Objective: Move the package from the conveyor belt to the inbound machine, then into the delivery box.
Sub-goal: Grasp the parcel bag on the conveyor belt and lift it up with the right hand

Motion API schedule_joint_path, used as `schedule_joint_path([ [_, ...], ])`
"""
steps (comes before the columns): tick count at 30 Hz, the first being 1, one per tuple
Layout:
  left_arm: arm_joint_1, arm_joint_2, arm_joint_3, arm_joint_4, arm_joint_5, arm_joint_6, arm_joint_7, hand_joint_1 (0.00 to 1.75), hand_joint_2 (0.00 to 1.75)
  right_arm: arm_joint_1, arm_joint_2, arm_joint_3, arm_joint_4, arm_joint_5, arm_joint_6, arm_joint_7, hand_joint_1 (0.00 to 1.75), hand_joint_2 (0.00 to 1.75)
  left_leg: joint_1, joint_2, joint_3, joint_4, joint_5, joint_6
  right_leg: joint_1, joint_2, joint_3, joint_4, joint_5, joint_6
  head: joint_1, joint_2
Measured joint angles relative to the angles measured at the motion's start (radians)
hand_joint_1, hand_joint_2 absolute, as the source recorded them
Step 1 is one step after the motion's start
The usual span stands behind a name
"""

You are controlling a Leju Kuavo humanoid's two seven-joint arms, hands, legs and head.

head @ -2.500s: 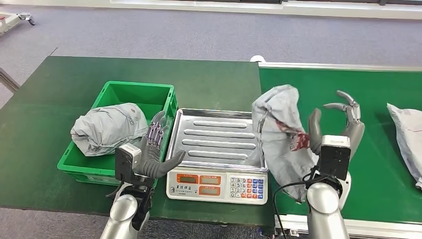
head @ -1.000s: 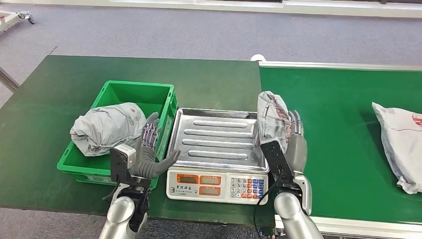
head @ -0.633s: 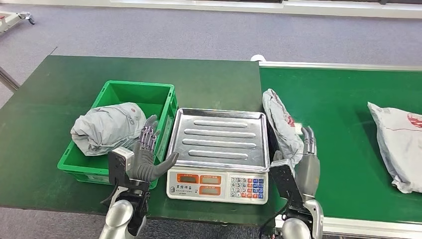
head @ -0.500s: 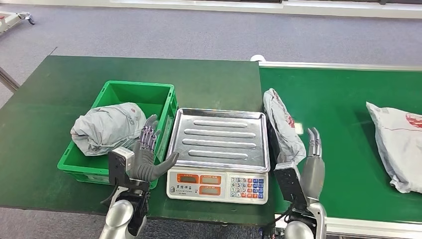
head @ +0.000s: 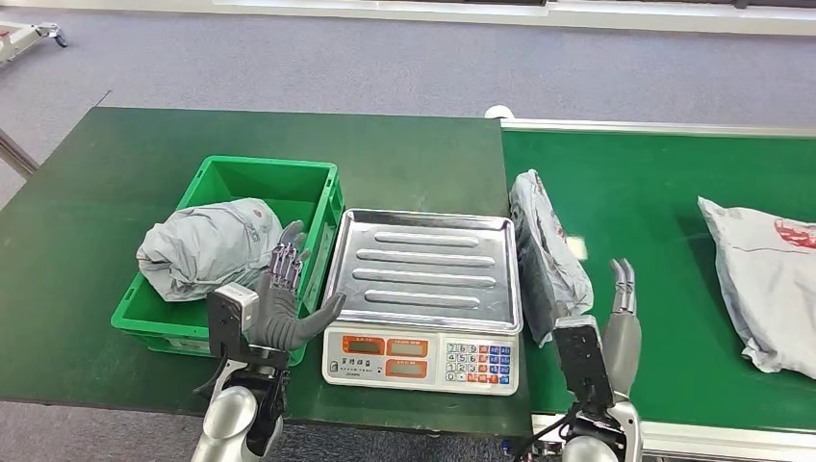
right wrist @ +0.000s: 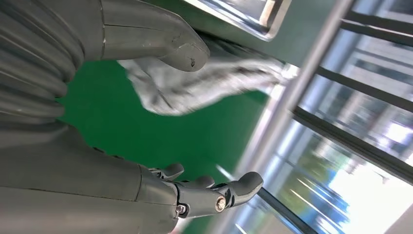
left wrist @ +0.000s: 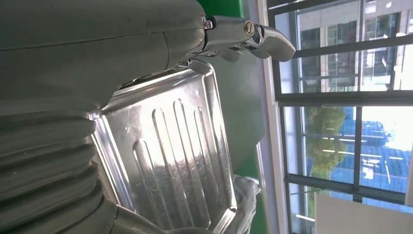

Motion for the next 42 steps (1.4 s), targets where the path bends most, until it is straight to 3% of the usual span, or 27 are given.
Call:
schedule_joint_path([
  [6,-0.002,-0.002,0.0,-0.006,-0.006,-0.014,0.02,0.0,1.75,-0.039,0.002,-0.116,0.152,-0.027,0.04,0.041,0.0,1.75,0.0,0.0,0.0,0.0,0.0,0.0,-0.001,0.0,0.0,0.0,0.001,0.001,0.0,0.0],
  [16,-0.04,-0.005,0.0,0.016,-0.006,-0.036,0.014,0.0,1.75,-0.253,-0.021,-0.309,0.44,-0.087,0.001,-0.094,0.0,1.75,0.0,0.001,0.0,0.001,0.001,0.001,-0.001,0.001,0.0,0.0,0.002,0.001,0.0,0.0],
  [22,-0.057,-0.004,-0.001,0.029,0.005,-0.036,0.007,0.0,1.75,-0.346,-0.042,-0.351,0.567,-0.146,-0.02,-0.18,0.0,1.75,0.0,0.001,0.0,0.001,0.002,0.002,-0.001,0.001,0.0,0.0,0.002,0.001,0.0,0.0],
  [30,-0.06,-0.002,-0.001,0.034,0.012,-0.03,0.002,0.0,1.75,-0.426,-0.051,-0.354,0.674,-0.143,-0.046,-0.214,0.0,1.75,0.0,0.002,0.0,0.001,0.002,0.002,-0.001,0.002,-0.001,0.0,0.003,0.001,0.0,0.0],
  [35,-0.06,-0.001,-0.001,0.038,0.017,-0.025,-0.002,0.0,1.75,-0.46,-0.055,-0.354,0.712,-0.117,-0.052,-0.189,0.0,1.75,0.0,0.002,0.0,0.001,0.002,0.002,-0.001,0.002,-0.001,0.0,0.003,0.001,0.0,0.0],
  [42,-0.06,0.005,-0.001,0.042,0.03,-0.017,-0.01,0.0,1.75,-0.588,-0.091,-0.337,0.879,-0.016,-0.037,-0.032,0.0,1.75,0.0,0.002,0.0,0.001,0.002,0.002,-0.001,0.002,0.0,0.0,0.003,0.002,0.0,0.0],
])
